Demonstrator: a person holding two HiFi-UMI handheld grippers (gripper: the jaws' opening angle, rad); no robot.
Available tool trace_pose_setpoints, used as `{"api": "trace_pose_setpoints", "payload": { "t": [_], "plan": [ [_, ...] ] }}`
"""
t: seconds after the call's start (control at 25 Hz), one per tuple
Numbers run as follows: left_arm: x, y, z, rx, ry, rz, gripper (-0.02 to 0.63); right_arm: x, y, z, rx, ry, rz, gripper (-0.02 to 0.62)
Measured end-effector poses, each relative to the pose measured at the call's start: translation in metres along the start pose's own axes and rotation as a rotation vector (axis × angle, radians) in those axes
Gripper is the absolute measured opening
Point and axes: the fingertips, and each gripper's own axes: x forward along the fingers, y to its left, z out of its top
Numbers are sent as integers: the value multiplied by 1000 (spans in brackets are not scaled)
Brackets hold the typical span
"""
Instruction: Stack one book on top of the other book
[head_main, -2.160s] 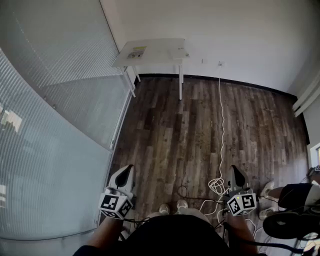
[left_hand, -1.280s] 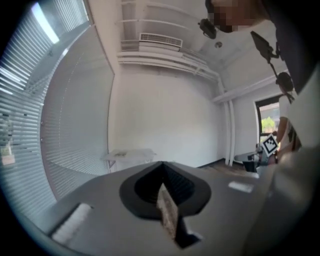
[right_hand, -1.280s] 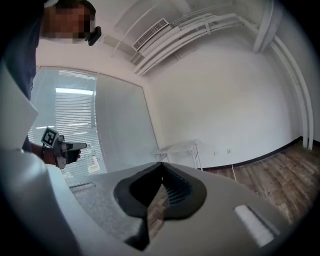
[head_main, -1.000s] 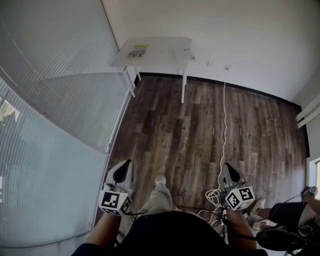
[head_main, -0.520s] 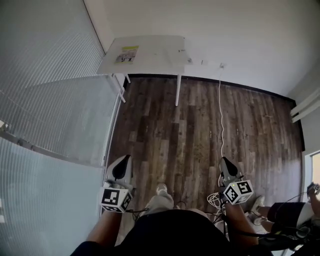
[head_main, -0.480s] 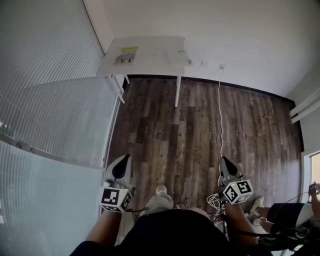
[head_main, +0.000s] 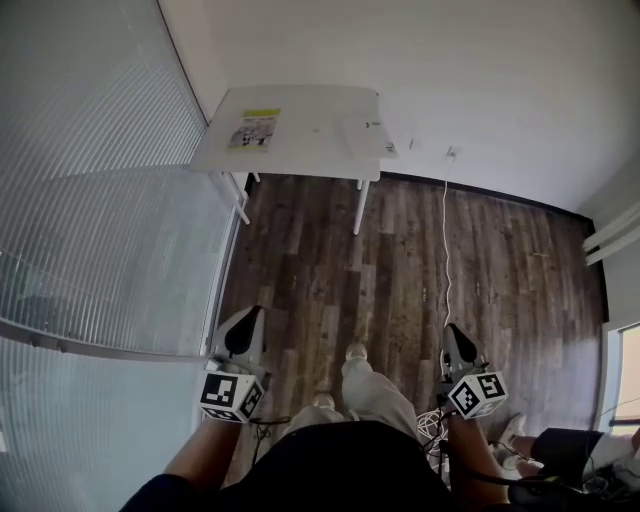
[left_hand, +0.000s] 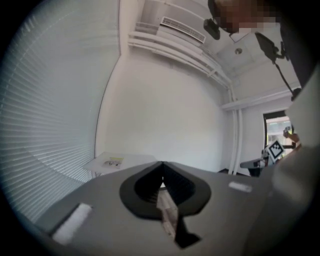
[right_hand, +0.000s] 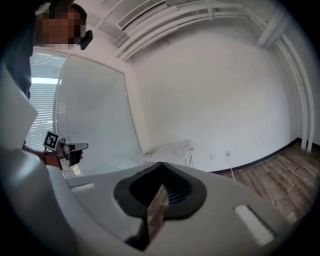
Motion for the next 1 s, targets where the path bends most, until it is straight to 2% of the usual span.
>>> {"api": "trace_pose_setpoints", "payload": {
  "t": [0.24,0.36,0.52,0.6,0.68,0.8,1.0],
  "plan": [
    [78,22,18,39,-8,19,5,76,-53,14,75,-38,-16,3],
    [121,25,50,68,-54,12,5,120,-76,39,100,-59,-10,3],
    [174,38,96,98,-96,24,5,186,-89,68,101,-45,41,3],
    [193,49,111,105,-108,54,5,215,-93,77,103,-31,72,3],
    [207,62,122,118,-140,119,5,244,-98,84,107,-13,98,3],
    [227,78,120,96,-145,173,6,284,-104,92,96,7,141,3],
    [254,98,104,72,-114,180,5,335,-111,90,81,46,173,3]
  ]
}}
